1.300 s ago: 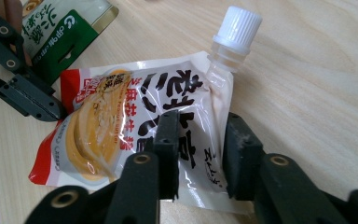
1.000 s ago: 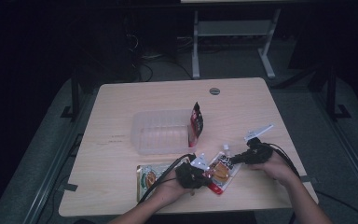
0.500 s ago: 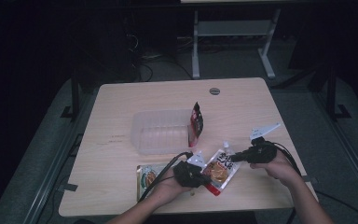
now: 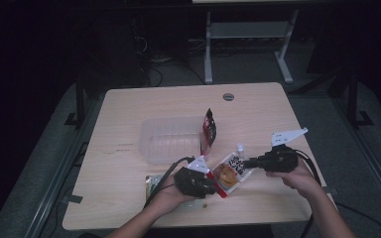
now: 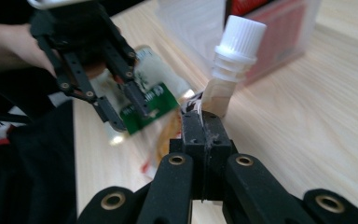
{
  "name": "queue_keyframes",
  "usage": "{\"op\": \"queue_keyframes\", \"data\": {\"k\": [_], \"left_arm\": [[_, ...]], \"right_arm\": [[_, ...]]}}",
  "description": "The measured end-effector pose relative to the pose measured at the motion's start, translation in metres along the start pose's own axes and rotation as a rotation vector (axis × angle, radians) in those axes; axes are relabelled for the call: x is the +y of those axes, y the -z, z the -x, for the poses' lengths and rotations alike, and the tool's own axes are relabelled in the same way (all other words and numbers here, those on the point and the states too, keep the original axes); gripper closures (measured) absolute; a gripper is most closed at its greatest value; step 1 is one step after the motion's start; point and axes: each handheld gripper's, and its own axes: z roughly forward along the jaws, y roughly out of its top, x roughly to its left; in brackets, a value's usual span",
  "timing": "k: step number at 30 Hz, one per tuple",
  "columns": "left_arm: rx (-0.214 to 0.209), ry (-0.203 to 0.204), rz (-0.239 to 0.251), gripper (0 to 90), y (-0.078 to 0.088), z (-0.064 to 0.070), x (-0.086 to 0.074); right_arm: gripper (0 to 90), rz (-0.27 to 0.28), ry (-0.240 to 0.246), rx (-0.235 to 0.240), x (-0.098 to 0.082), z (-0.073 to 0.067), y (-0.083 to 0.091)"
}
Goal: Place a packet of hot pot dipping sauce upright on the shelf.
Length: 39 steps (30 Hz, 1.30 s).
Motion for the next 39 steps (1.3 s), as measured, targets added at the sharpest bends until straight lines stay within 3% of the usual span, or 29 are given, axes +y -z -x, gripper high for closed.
{"op": "queue_keyframes", "data": {"k": [6, 14, 19, 20, 22, 26, 31, 39], "left_arm": [[-0.005, 0.016, 0.006, 60.7, 0.025, -0.001, -0.008], [0.025, 0.040, 0.013, 51.7, 0.058, -0.007, -0.030], [0.068, 0.083, 0.018, 50.2, 0.085, -0.016, -0.055], [0.068, 0.083, 0.018, 50.1, 0.085, -0.016, -0.055], [0.108, 0.100, 0.018, 49.5, 0.097, -0.020, -0.067], [0.131, 0.127, 0.038, 48.8, 0.110, -0.023, -0.079], [0.144, 0.172, 0.049, 48.6, 0.120, -0.024, -0.092], [0.163, 0.187, 0.062, 48.4, 0.129, -0.030, -0.097]], "right_arm": [[90.0, 0.056, 0.010, 0.038, 0.006, -0.006, 0.004], [90.0, 0.094, 0.030, 0.078, 0.014, -0.016, 0.006], [90.0, 0.113, 0.053, 0.102, 0.021, -0.024, 0.004], [90.0, 0.121, 0.055, 0.108, 0.023, -0.025, 0.004], [90.0, 0.140, 0.065, 0.115, 0.026, -0.029, 0.002], [90.0, 0.173, 0.084, 0.128, 0.037, -0.033, 0.001], [90.0, 0.207, 0.095, 0.141, 0.052, -0.038, -0.003], [90.0, 0.254, 0.107, 0.154, 0.077, -0.041, -0.016]]}}
